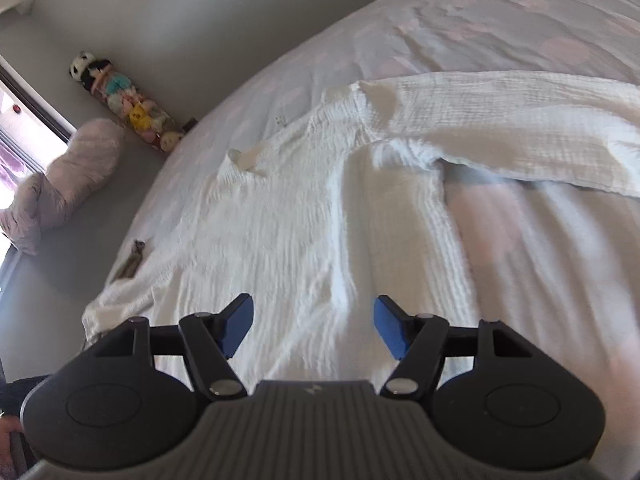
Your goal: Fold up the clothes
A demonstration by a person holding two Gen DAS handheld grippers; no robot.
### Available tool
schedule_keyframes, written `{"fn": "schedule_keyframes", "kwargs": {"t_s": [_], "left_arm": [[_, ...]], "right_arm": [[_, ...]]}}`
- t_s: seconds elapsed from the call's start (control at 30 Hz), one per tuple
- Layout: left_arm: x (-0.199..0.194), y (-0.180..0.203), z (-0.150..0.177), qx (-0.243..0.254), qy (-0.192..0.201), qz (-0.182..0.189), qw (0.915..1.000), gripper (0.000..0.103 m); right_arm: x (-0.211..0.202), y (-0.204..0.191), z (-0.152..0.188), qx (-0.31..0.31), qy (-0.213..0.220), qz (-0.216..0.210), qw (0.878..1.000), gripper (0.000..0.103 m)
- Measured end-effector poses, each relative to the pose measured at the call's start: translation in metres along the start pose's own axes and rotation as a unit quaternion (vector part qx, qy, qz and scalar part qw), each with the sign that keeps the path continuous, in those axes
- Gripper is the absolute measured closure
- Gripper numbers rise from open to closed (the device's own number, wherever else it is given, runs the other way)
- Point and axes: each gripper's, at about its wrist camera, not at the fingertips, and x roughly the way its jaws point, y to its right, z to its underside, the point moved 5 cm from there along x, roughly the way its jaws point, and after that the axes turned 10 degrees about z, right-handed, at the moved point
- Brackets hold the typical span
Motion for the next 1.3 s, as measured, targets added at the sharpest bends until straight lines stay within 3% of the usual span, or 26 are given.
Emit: {"fn": "schedule_keyframes", "kwargs": {"t_s": [0.17,0.3,0.5,0.57,0.6,0.63,0.73,0.97,1.13,1.27,1.3], "left_arm": [[0.019,0.000,0.018,-0.016,-0.006,0.011,0.9998,0.054],[0.022,-0.003,0.016,-0.016,0.000,0.016,0.9997,0.054],[0.027,-0.007,0.022,-0.030,-0.011,0.033,0.9989,0.054],[0.026,-0.009,0.021,-0.040,-0.007,0.040,0.9983,0.054],[0.025,-0.010,0.020,-0.044,-0.004,0.043,0.9981,0.054],[0.025,-0.011,0.020,-0.047,-0.002,0.044,0.9979,0.054],[0.026,-0.016,0.020,-0.061,-0.003,0.051,0.9968,0.054],[0.024,-0.021,0.018,-0.079,0.004,0.072,0.9943,0.054],[0.023,-0.020,0.018,-0.081,0.004,0.070,0.9942,0.054],[0.025,-0.021,0.019,-0.078,-0.002,0.059,0.9952,0.054],[0.026,-0.021,0.019,-0.078,-0.002,0.058,0.9953,0.054]], "right_arm": [[-0.024,0.024,0.010,-0.084,-0.090,0.086,0.989,0.033],[-0.037,0.038,0.017,-0.093,-0.120,0.088,0.984,0.034],[-0.029,0.027,0.030,-0.139,-0.145,0.068,0.977,0.035],[-0.022,0.025,0.034,-0.147,-0.164,0.082,0.972,0.056],[-0.022,0.023,0.035,-0.148,-0.173,0.078,0.971,0.077],[-0.023,0.022,0.036,-0.148,-0.183,0.073,0.969,0.087],[-0.042,0.013,0.033,-0.171,-0.190,0.081,0.963,0.093],[-0.081,0.023,0.024,-0.222,-0.221,0.151,0.938,0.095],[-0.060,0.054,0.043,-0.220,-0.272,0.185,0.918,0.095],[-0.043,0.065,0.056,-0.214,-0.288,0.181,0.916,0.094],[-0.042,0.066,0.056,-0.217,-0.289,0.180,0.915,0.090]]}}
